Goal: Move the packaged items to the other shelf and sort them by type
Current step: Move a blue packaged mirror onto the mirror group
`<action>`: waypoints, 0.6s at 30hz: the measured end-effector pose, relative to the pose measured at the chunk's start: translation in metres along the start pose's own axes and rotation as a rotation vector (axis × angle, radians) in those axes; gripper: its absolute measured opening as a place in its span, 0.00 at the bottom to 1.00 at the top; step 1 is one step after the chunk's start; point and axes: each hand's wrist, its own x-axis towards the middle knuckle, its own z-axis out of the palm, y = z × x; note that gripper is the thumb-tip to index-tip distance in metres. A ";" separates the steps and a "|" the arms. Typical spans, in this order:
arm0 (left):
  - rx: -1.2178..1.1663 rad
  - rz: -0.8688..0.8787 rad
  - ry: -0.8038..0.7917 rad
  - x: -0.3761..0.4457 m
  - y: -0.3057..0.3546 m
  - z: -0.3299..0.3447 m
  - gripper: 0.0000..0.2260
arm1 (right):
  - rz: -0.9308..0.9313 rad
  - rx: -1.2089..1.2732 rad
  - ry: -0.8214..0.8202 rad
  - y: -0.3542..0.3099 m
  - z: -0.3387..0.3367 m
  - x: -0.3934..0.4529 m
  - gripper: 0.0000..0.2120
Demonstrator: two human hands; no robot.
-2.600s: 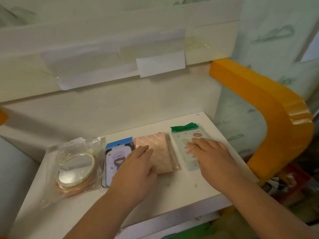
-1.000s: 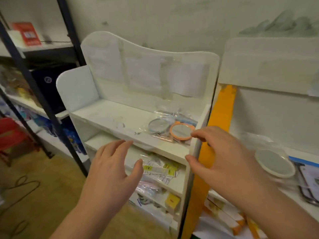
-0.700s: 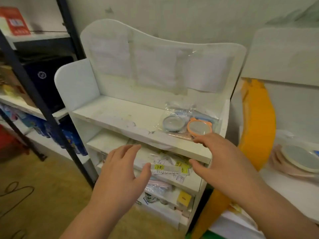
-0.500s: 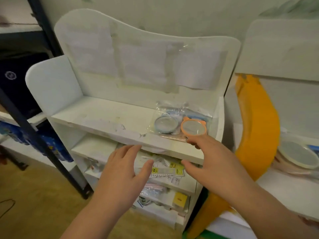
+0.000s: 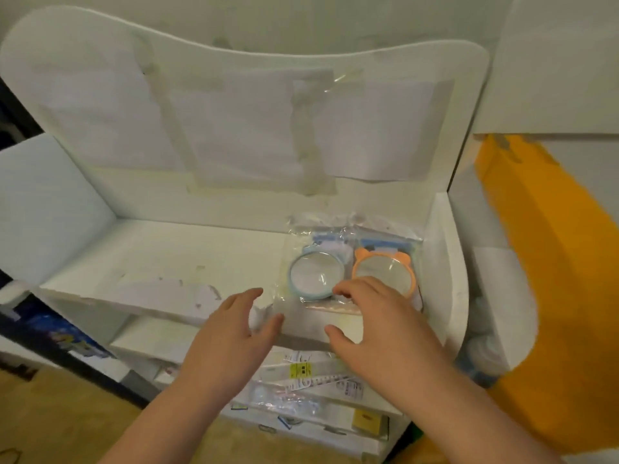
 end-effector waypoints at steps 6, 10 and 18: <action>-0.260 -0.112 -0.036 0.103 -0.004 0.031 0.37 | 0.122 0.014 0.046 0.007 0.010 0.014 0.22; -0.335 -0.027 -0.149 0.136 0.003 0.040 0.45 | 0.242 0.008 0.085 0.004 0.024 0.019 0.21; -0.886 -0.247 -0.499 0.170 -0.046 0.010 0.12 | 0.393 -0.045 0.130 -0.025 0.053 0.040 0.20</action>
